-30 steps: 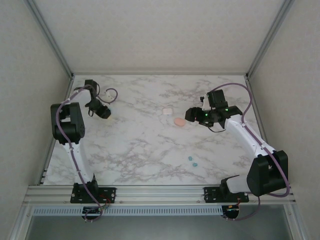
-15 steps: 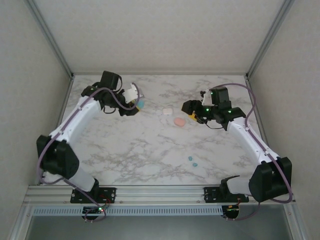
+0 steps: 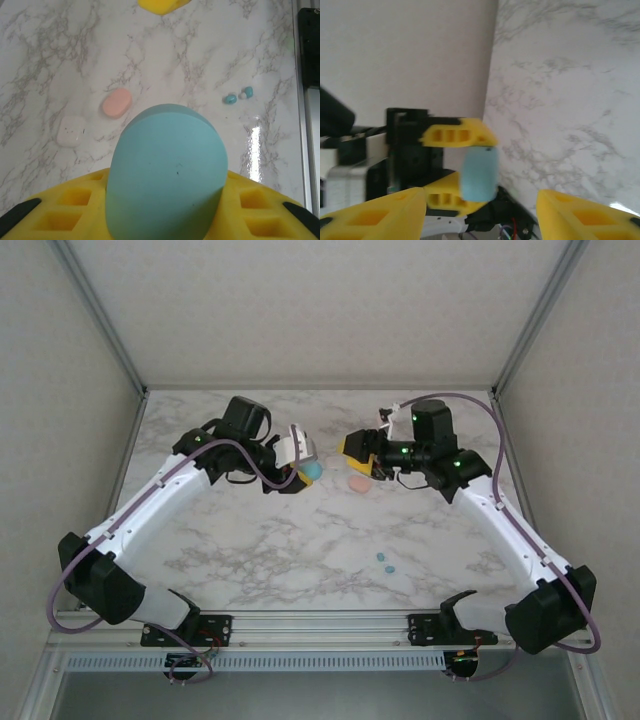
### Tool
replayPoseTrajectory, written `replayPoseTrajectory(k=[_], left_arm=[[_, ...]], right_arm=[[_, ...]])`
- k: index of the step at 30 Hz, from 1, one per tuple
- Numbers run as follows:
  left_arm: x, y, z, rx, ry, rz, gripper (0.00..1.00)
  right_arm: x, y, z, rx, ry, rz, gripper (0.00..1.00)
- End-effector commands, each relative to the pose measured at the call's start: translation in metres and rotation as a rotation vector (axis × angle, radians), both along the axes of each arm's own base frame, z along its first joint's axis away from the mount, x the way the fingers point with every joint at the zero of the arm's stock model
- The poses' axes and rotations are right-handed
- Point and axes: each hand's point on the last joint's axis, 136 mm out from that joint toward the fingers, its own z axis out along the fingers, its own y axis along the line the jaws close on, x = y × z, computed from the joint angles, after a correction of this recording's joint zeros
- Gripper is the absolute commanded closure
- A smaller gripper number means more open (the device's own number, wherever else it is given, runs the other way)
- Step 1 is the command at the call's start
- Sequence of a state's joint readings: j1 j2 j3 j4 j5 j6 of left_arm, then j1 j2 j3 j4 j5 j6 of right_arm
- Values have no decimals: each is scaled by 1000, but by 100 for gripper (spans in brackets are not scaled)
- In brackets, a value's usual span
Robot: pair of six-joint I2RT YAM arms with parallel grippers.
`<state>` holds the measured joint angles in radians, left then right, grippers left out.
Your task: Insert wireless bluetooth earbuds into charging case
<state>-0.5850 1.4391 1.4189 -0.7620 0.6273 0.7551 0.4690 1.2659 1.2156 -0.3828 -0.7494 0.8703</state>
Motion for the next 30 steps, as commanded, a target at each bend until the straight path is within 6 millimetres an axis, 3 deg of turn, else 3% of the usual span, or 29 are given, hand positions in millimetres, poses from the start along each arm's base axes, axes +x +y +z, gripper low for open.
replayPoseTrajectory(k=[1,9,17,30], left_arm=[[-8,-4,16,-18,-11,-15,65],[-8,-9,19,-24,-22,-19,64],[-7,-11,20,-18,-31,-21,64],[-1,-11,19,6,-43,3,63]], right_arm=[[-10,13,6,-6,20,54,39],[-12,30,-16,-83,85,104,40],[-18,43,-23,-103,98,170,47],[-22,46,-28,-121,113,197,72]])
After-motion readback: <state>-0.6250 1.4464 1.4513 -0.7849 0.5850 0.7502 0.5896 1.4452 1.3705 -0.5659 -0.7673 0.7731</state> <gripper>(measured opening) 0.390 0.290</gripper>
